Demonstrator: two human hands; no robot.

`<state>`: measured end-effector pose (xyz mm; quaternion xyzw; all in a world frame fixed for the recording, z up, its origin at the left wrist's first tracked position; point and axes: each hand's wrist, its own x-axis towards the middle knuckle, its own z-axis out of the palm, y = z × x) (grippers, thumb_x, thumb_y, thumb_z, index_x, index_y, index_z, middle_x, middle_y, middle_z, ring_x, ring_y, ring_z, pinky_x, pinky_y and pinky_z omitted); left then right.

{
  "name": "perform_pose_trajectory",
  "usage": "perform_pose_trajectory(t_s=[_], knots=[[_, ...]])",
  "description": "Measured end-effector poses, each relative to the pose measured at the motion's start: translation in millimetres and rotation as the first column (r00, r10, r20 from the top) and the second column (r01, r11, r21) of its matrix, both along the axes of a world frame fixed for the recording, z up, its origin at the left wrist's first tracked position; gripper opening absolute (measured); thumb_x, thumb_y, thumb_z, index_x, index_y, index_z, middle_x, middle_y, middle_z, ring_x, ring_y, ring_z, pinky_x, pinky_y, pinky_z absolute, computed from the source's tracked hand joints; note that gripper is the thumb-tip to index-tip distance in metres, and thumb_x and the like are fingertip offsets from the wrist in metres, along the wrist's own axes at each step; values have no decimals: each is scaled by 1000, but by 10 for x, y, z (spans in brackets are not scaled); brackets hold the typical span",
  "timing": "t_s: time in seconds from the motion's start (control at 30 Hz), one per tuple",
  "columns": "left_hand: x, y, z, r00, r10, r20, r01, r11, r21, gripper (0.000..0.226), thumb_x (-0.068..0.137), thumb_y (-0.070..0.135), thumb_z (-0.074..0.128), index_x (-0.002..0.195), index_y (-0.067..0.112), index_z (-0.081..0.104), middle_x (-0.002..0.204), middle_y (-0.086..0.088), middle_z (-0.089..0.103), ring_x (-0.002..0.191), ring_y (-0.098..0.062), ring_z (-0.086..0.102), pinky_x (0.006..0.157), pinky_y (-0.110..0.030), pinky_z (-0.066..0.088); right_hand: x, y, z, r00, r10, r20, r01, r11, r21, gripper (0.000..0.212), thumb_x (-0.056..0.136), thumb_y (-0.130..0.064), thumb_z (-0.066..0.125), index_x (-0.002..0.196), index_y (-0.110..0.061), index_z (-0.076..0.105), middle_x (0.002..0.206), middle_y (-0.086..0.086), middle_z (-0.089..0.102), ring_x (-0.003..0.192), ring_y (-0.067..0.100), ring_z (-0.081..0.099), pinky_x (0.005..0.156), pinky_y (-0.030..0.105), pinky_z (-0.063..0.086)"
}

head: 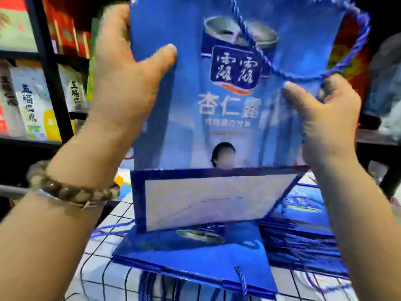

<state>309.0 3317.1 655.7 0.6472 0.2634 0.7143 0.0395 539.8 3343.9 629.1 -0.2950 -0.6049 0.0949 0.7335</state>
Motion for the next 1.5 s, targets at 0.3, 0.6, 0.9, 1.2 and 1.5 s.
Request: perform_pose_trajectory(t_s=[0.3,0.6,0.9,1.2,1.5], knots=[[1184,1348,-259,961,-255,110,271,774,-572,78,69,-10,68,133,8,27,113,-16,54,89,-23,56,72,-32,51,1178,480,155,947,-114,302,290,712,-640,15,73,-10,69,67,-2,59,33,-8,46,32,0,40,36,13,29],[1893,2084,-1648,854,-212,-475,-252,631,-734,86,79,23,70,142,11,13,123,-18,57,110,-33,56,81,-31,43,1736,1290,-1184,675,-18,738,708,299,-640,20,80,-17,70,67,-8,57,81,12,54,66,19,46,53,20,35],[1898,2120,-1804,191,-148,-970,-644,727,-238,52,87,60,42,108,15,56,112,-7,62,100,-24,57,68,-29,39,1806,1327,-1391,330,201,922,909,194,-368,47,86,-42,57,113,-3,55,111,15,60,86,23,49,70,28,37],[2267,1267,-1755,277,-459,-844,-398,744,-536,51,94,46,26,127,10,43,133,-14,43,121,-33,40,98,-39,34,1402,1053,-1340,291,314,904,787,458,-413,40,100,-30,31,131,-7,42,134,15,46,120,29,44,91,32,36],[2311,1352,-2230,216,-640,-737,-487,583,-650,71,92,56,15,148,14,2,155,-11,-9,142,-27,-10,114,-47,2,1377,1048,-1894,212,540,814,854,303,-424,61,96,-51,16,148,-23,-1,156,5,-14,143,26,-10,111,55,5]])
